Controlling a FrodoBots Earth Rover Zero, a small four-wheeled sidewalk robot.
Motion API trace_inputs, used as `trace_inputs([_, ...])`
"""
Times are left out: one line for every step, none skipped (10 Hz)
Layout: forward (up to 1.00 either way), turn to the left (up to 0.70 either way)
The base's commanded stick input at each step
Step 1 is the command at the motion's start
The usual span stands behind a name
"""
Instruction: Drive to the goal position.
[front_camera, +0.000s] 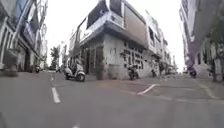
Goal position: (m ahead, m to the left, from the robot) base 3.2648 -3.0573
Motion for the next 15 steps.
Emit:
trace_inputs([1.0, 0.0])
trace_inputs([1.0, 0.0])
trace_inputs([1.0, 0.0])
trace_inputs([1.0, -0.07])
trace_inputs([1.0, -0.4])
trace_inputs([1.0, -0.4])
trace_inputs([1.0, -0.4])
trace_inputs([1.0, -0.4])
trace_inputs([1.0, -0.4])
trace_inputs([1.0, -0.4])
trace_inputs([1.0, -0.4])
trace_inputs([1.0, -0.4])
trace_inputs([1.0, -0.4])
trace_inputs([1.0, -0.4])
trace_inputs([1.0, -0.38])
